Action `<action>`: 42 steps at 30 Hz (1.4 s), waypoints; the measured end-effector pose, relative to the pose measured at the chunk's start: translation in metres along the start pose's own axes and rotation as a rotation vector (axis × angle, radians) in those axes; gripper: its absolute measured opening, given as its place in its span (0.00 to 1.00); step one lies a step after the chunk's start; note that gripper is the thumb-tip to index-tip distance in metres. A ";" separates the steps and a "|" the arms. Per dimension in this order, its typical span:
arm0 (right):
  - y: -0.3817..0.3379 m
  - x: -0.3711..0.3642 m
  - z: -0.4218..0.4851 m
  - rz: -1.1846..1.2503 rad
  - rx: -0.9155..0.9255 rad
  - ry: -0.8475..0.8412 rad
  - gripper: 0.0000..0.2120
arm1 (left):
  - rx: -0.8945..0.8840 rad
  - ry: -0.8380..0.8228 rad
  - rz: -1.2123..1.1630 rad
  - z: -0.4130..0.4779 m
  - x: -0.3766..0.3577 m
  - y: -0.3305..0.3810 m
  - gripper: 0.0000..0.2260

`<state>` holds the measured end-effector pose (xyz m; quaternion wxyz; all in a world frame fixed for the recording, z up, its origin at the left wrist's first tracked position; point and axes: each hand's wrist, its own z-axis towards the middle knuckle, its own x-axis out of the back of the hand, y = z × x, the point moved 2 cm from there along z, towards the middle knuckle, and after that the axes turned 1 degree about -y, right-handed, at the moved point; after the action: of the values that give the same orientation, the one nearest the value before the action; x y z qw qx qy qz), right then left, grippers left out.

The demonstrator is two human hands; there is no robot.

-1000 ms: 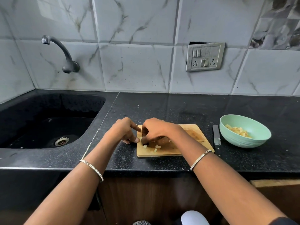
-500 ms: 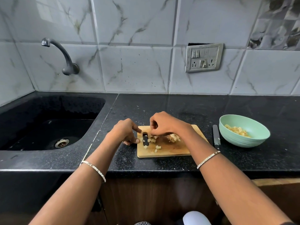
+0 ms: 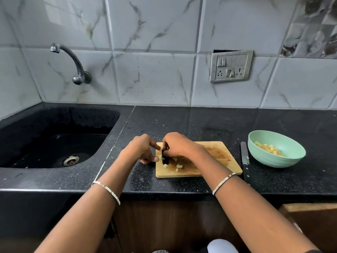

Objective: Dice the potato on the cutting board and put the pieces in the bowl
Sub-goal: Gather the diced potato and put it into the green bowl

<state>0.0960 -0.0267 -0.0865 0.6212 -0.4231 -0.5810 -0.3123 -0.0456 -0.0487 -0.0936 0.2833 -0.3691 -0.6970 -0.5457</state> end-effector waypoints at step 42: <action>0.014 0.011 -0.020 0.237 -0.054 0.049 0.06 | -0.098 0.089 0.332 -0.018 -0.004 0.013 0.07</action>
<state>0.1192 -0.0368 -0.0769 0.6562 -0.4976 -0.5027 -0.2626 -0.0331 -0.0653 -0.0852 0.3818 -0.4677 -0.5858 -0.5407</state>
